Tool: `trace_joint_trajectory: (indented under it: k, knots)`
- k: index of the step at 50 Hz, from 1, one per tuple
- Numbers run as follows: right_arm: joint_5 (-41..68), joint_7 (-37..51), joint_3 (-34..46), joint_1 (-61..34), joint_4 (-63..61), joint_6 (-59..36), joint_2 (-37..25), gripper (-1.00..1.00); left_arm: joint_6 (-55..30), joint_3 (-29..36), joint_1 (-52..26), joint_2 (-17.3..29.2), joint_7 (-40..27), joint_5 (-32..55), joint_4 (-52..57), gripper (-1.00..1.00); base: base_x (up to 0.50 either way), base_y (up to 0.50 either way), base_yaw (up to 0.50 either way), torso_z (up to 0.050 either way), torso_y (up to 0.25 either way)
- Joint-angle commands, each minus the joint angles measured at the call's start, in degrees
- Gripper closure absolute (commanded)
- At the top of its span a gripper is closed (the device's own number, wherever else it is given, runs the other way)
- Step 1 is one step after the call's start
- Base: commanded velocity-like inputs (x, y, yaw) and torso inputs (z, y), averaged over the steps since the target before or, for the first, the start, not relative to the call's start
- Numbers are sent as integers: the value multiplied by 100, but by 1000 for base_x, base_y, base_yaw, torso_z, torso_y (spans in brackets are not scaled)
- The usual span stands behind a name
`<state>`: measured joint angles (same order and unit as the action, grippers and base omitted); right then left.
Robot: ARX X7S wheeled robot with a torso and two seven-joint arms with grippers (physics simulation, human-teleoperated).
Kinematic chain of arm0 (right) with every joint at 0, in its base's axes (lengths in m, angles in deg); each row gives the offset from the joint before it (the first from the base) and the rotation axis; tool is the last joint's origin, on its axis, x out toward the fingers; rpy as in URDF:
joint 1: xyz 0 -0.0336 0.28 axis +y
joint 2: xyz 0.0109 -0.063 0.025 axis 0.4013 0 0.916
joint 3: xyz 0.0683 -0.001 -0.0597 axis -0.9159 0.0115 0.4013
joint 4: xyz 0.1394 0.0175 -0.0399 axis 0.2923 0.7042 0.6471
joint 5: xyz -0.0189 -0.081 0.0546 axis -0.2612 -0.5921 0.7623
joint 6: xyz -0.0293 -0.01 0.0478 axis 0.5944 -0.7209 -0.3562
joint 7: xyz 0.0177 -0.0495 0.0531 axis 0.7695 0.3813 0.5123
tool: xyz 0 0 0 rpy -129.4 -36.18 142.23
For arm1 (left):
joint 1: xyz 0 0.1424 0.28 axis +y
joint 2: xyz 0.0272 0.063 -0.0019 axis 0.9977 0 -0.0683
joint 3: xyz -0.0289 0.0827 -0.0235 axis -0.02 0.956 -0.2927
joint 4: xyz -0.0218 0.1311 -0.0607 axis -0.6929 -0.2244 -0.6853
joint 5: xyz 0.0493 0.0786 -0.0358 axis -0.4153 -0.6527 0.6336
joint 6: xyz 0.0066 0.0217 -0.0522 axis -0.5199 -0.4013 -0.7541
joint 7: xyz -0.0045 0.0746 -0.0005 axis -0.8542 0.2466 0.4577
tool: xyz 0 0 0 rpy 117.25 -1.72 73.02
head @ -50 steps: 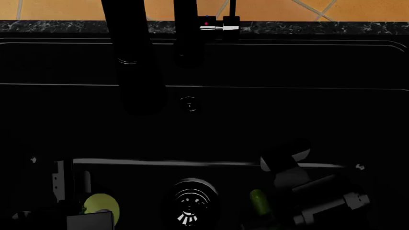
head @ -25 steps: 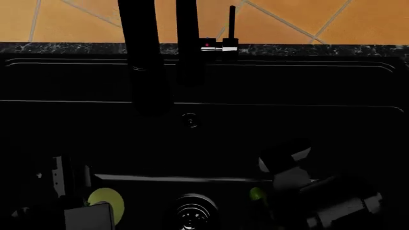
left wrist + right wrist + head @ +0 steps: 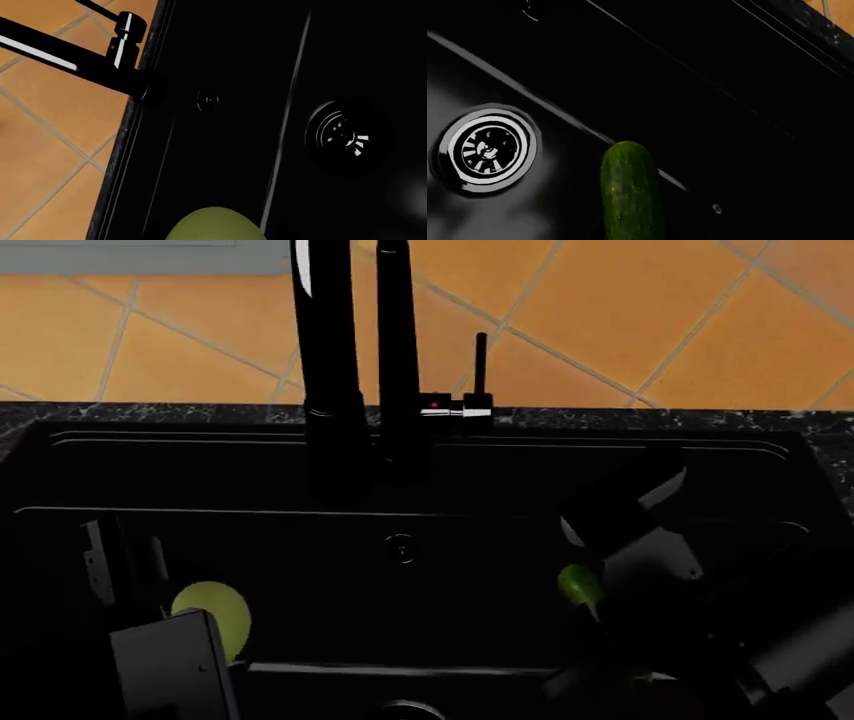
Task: Pick the vegetables from the sink and place them on the cutting board.
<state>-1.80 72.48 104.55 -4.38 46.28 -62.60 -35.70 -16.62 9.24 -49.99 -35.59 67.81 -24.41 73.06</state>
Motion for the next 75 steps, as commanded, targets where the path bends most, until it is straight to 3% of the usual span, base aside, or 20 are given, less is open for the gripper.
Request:
trace_joint_trajectory:
  k: [1,15,19,22,23,28,41,52,75]
  knots:
    - [127,388,-396,-254,-978,-718,-285,100,-360,-564,-223,-138,8,263,66,100,0,0,0,0,250]
    - [1212,1801,-1500,95,-2286,-1181,-700,100,-782,-1828,372,-647,-1596,19,749,100,-426,0,0,4,174]
    - [1349,2040,-1690,157,-2430,-1137,-743,100,-1097,-1711,224,-734,-1891,-358,974,100,-500,0,0,0,0]
    - [1393,2189,-1762,144,-2481,-1151,-744,100,-1368,-1970,129,-934,-1847,-225,1129,100,-500,0,0,0,0]
    - [1408,2258,-1809,132,-2521,-1141,-756,100,-1929,-1964,-70,-1045,-1858,-326,1129,100,-500,0,0,0,0]
    - [1500,2452,-1906,64,-2616,-1225,-812,100,-2315,-1892,-272,-1059,-1730,-354,1339,100,-500,0,0,0,0]
    - [1846,2825,-2192,-571,-2735,-1605,-850,100,-2062,-1590,-237,-990,-1976,-589,1339,100,-500,0,0,0,0]
    - [1515,2634,-1827,-1219,-2871,-1778,-816,100,-2078,-1510,-448,-986,-1990,-684,1386,100,-299,0,0,0,0]
    - [2546,3928,-2344,-1485,-2979,-2159,-793,100,-2500,-1385,-635,-1305,-1859,-675,1858,100,-86,-500,0,0,0]
